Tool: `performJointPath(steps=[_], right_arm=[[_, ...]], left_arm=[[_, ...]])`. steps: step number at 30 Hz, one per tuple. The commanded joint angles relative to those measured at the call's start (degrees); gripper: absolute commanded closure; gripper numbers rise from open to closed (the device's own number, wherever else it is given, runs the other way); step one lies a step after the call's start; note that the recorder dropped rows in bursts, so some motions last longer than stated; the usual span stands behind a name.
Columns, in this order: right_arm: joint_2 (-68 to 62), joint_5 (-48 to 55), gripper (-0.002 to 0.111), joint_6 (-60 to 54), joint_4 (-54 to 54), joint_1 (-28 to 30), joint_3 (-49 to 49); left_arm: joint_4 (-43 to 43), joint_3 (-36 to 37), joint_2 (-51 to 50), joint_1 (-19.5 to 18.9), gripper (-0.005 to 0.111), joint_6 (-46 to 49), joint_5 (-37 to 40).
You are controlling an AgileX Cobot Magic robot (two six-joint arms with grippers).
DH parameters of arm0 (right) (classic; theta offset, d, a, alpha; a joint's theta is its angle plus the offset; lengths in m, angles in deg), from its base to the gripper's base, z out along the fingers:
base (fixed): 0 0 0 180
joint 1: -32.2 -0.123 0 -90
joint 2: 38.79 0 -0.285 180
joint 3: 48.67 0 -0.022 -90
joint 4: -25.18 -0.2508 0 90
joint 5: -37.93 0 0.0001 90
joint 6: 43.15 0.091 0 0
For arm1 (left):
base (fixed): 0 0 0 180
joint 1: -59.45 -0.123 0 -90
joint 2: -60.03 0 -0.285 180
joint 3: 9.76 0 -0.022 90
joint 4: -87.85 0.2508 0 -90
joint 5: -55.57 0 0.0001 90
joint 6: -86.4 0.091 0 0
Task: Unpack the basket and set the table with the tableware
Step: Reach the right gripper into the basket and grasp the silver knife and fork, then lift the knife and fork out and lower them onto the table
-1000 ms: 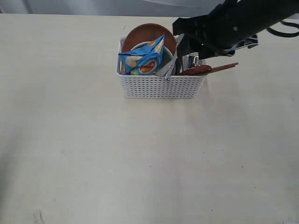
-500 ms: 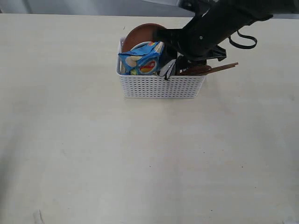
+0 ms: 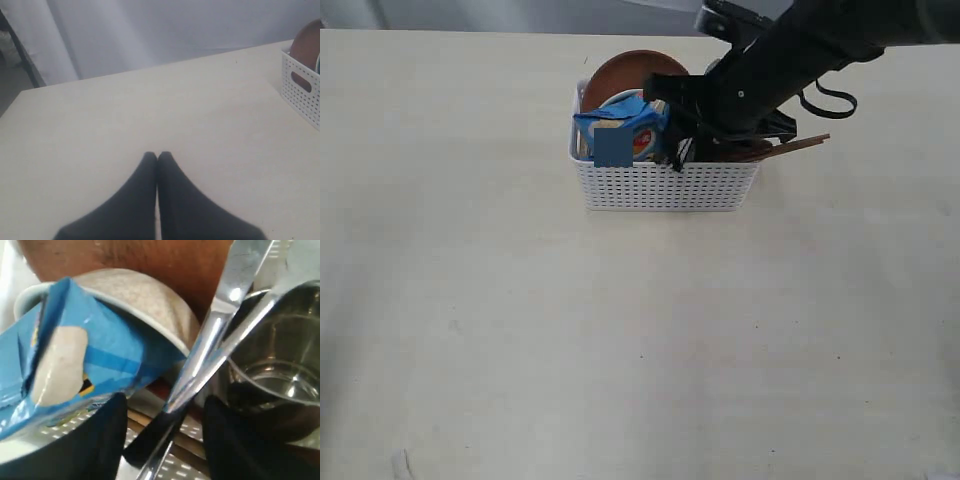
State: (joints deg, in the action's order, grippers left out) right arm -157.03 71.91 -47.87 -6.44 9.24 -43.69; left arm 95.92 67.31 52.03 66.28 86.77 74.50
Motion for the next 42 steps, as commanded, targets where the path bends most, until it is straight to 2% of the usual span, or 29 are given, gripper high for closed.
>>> performJointPath(steps=[1, 5, 7, 15, 24, 31, 42], right_arm=[[-0.43, -0.28, 0.082, 0.12, -0.03, -0.01, -0.30], [-0.43, -0.74, 0.102, -0.20, -0.03, -0.01, -0.30], [-0.43, -0.74, 0.109, -0.47, -0.03, -0.01, -0.30], [0.47, -0.74, 0.109, -1.18, -0.03, -0.01, -0.30], [7.83, -0.59, 0.109, -1.33, 3.99, -0.01, -0.30], [13.72, 6.29, 0.109, -0.50, 7.90, -0.01, 0.17], [34.08, 8.75, 0.109, -1.33, 5.41, -0.01, 21.98]], left_arm=[[0.28, 0.15, 0.22, 0.40, 0.107, -0.38, -0.58], [0.28, 0.15, 0.22, 0.40, 0.107, -0.38, -0.58], [0.28, 0.15, 0.22, 0.40, 0.107, -0.38, -0.58], [0.28, 0.15, 0.22, 0.40, 0.107, -0.38, -0.58], [0.28, 0.15, 0.22, 0.40, 0.107, -0.38, -0.58], [0.28, 0.15, 0.22, 0.40, 0.107, -0.38, -0.58], [0.28, 0.15, 0.22, 0.40, 0.107, -0.38, -0.58]])
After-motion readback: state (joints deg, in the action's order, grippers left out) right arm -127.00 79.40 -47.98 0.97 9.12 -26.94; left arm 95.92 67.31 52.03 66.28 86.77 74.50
